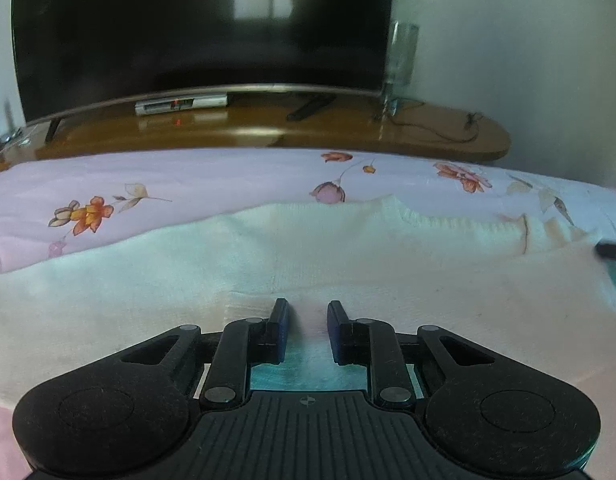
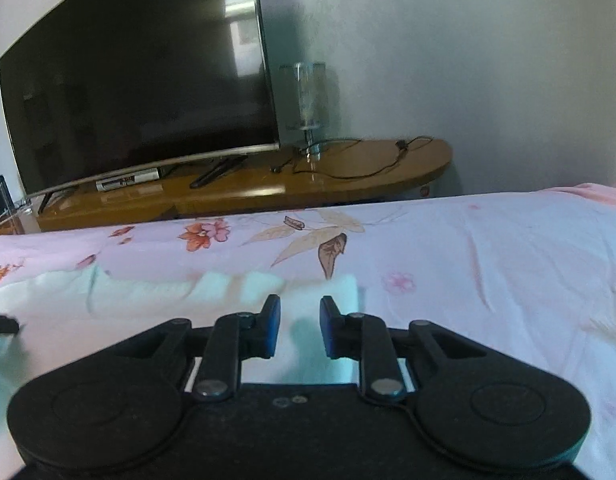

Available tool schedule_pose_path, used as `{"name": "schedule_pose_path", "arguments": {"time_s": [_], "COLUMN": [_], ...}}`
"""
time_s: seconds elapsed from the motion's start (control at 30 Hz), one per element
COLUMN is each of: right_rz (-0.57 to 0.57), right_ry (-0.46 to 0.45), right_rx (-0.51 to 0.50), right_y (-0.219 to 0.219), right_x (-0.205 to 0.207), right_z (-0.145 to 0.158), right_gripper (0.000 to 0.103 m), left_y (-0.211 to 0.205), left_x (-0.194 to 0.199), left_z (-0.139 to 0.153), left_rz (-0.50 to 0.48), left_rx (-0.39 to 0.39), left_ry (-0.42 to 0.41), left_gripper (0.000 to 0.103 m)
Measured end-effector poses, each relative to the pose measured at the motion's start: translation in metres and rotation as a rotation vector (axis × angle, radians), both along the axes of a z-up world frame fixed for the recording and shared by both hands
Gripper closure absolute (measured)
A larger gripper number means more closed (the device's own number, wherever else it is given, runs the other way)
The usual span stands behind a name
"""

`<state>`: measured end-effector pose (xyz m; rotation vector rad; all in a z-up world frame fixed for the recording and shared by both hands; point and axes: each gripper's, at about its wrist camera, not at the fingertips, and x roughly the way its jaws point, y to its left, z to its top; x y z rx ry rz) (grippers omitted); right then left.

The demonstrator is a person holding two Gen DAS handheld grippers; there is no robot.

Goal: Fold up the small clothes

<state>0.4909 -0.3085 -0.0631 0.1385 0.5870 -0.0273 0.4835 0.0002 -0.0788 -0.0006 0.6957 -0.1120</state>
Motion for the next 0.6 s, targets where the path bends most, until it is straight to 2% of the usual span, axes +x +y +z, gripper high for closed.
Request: {"name": "schedule_pose_path", "arguments": {"time_s": [0.03, 0.07, 0.1, 0.13, 0.17, 0.2, 0.23, 0.27, 0.33, 0.4, 0.43, 0.5, 0.53, 0.6], "right_rz": [-0.028, -0.047, -0.068, -0.089, -0.093, -0.100, -0.098, -0.077, -0.087, -0.099, -0.099, -0.064, -0.048, -0.054], "right_ry": [0.056, 0.055, 0.054, 0.066, 0.067, 0.041, 0.001, -0.024, 0.079, 0.083, 0.075, -0.010, -0.005, 0.102], "right_rx": [-0.027, 0.015, 0.100, 0.123, 0.098, 0.049, 0.010, -0.009, 0.002, 0.029, 0.010, -0.033, -0.046, -0.066], "right_y": [-0.005, -0.015, -0.028, -0.032, -0.028, -0.022, -0.015, -0.012, -0.017, -0.020, -0.016, -0.006, -0.002, 0.000], "right_x": [0.009, 0.008, 0.008, 0.009, 0.008, 0.006, 0.002, 0.001, 0.015, 0.017, 0.014, 0.004, 0.004, 0.013], "right_z": [-0.008, -0.013, -0.014, -0.011, -0.008, -0.002, 0.001, 0.000, -0.018, -0.014, -0.007, 0.002, 0.000, -0.012], "right_gripper": [0.088, 0.090, 0.094, 0.096, 0.096, 0.084, 0.080, 0.080, 0.082, 0.081, 0.081, 0.080, 0.083, 0.081], "left_y": [0.003, 0.004, 0.004, 0.004, 0.003, 0.002, 0.000, 0.000, 0.000, -0.002, -0.002, -0.004, -0.004, -0.003], "left_x": [-0.002, -0.004, -0.005, -0.005, -0.005, -0.005, -0.006, -0.006, -0.006, -0.007, -0.007, -0.009, -0.009, -0.013], "left_z": [-0.001, -0.002, -0.002, -0.002, -0.003, -0.003, -0.003, -0.003, -0.002, 0.000, 0.000, -0.002, -0.002, 0.004], "left_rz": [0.000, 0.002, 0.002, 0.004, 0.006, 0.009, 0.010, 0.010, 0.014, 0.015, 0.015, 0.020, 0.021, 0.052], "left_rx": [-0.012, -0.021, -0.025, -0.026, -0.024, -0.017, -0.009, -0.004, -0.001, 0.010, 0.015, 0.019, 0.021, 0.019], "left_ry": [-0.007, -0.010, -0.012, -0.015, -0.017, -0.020, -0.022, -0.024, -0.018, -0.015, -0.019, -0.032, -0.036, -0.033], "left_gripper": [0.082, 0.082, 0.082, 0.082, 0.082, 0.082, 0.082, 0.082, 0.081, 0.080, 0.080, 0.079, 0.079, 0.079]}}
